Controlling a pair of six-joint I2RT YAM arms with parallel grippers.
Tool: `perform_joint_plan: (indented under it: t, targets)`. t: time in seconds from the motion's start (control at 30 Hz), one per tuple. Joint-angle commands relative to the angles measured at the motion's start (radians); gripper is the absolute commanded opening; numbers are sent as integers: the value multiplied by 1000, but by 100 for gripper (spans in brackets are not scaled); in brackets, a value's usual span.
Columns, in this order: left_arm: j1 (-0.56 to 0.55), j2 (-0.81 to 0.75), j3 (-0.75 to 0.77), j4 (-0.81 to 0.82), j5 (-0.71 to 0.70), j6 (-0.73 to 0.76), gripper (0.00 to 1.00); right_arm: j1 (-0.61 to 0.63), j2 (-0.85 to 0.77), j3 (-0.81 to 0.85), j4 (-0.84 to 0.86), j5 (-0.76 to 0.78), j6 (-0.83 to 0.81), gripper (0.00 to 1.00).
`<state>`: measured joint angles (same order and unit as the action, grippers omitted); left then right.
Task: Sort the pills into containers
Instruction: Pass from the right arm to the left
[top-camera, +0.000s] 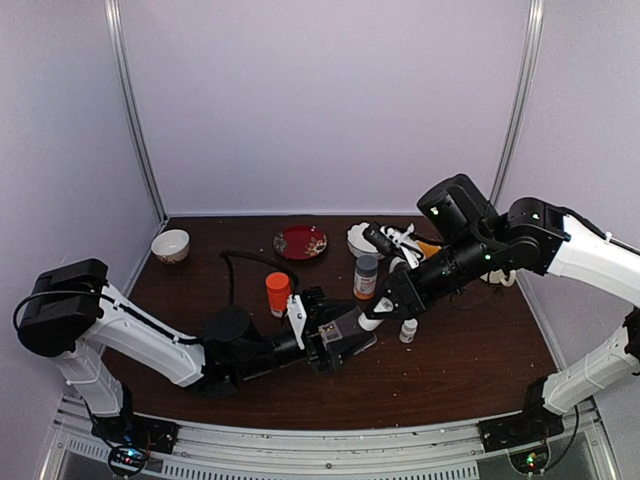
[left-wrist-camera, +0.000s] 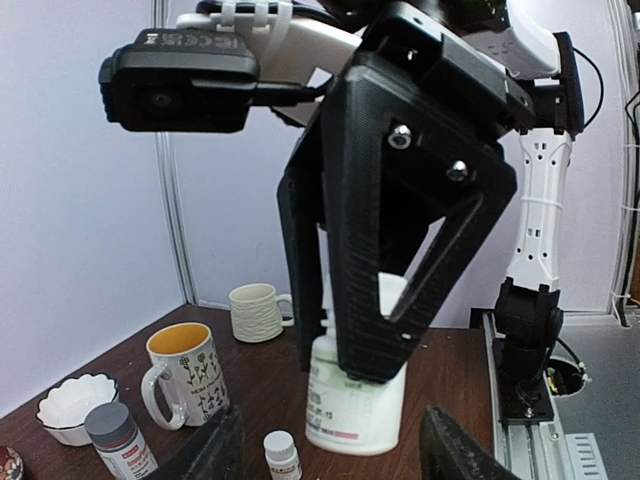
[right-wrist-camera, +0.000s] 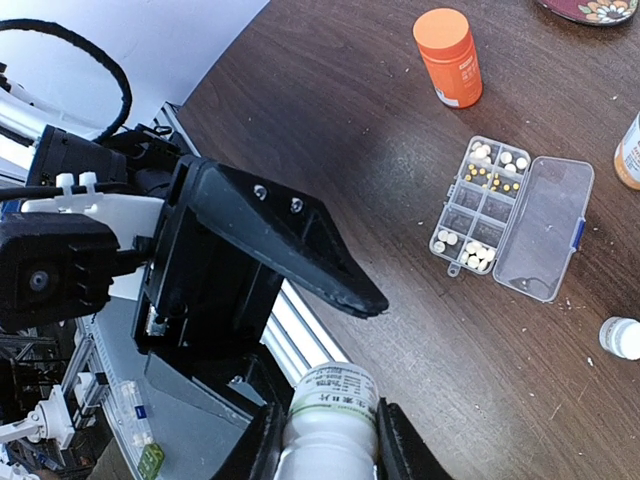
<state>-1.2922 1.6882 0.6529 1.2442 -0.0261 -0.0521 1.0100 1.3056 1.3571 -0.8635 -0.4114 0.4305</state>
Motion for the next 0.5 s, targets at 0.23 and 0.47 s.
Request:
perform_joint_plan:
  t: [0.23,0.47]
  targets:
    - [-11,20,45,-1,-29,26,52,13,5,23,19,-3,22,7]
    - [-15,23,58,-33,-16,33,42,17,7,23,27,-4,33,7]
